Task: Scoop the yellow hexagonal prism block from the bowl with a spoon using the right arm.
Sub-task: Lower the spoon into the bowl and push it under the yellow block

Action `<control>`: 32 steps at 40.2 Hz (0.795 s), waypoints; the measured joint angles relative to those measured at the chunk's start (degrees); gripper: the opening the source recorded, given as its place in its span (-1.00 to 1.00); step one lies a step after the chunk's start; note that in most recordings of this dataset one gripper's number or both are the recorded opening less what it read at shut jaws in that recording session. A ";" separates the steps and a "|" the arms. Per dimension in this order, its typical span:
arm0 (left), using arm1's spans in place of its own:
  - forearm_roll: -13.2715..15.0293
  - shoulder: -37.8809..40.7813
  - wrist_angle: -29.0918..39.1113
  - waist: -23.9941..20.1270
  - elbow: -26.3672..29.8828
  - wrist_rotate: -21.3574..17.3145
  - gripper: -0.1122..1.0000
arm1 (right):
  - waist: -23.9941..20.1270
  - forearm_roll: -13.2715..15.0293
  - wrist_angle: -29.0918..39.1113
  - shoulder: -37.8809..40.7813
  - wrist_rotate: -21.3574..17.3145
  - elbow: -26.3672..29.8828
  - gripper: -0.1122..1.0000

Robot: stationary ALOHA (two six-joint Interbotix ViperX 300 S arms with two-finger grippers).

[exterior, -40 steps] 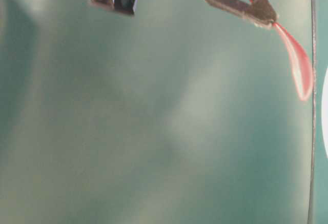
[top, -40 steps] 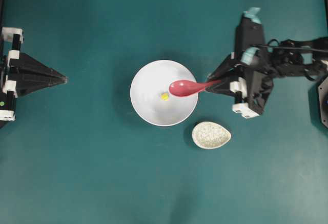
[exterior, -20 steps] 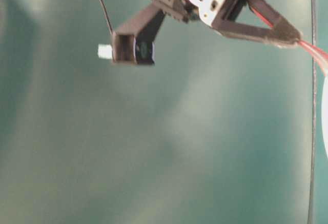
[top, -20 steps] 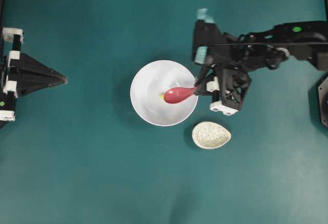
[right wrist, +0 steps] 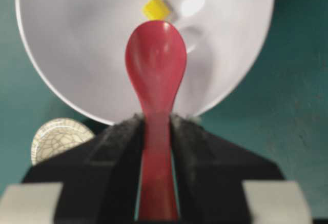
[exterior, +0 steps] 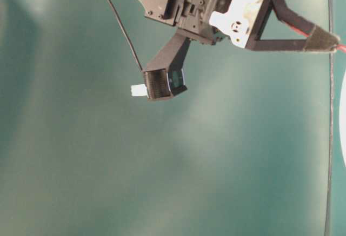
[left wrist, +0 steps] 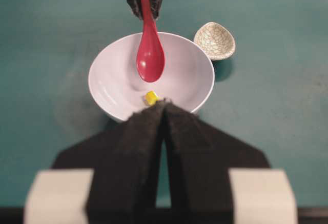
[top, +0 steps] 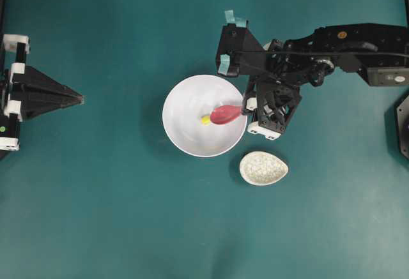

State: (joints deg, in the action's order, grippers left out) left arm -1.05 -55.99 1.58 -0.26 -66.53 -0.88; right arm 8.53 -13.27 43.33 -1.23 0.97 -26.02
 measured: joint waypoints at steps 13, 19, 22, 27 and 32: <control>0.00 0.00 0.00 0.09 0.00 0.00 -0.81 | -0.26 0.26 0.09 2.37 -0.44 0.26 -0.40; 0.00 0.00 0.00 0.00 0.00 0.09 -0.81 | -0.44 0.26 0.00 3.34 -0.44 1.05 -0.40; 0.00 0.00 0.00 0.00 0.00 0.00 -0.81 | -0.62 0.26 0.00 4.04 -0.53 1.41 -0.40; 0.09 0.00 -0.09 0.00 0.00 0.09 -0.81 | -0.79 0.26 -0.09 5.36 -0.35 2.20 -0.40; 0.00 0.00 -0.09 0.00 0.00 0.00 -0.81 | -0.97 0.26 -1.14 6.15 -0.18 2.90 -0.40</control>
State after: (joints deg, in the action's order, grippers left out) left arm -1.05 -55.99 1.49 -0.26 -66.53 -0.88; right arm 7.56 -13.01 42.19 4.92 0.79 -23.12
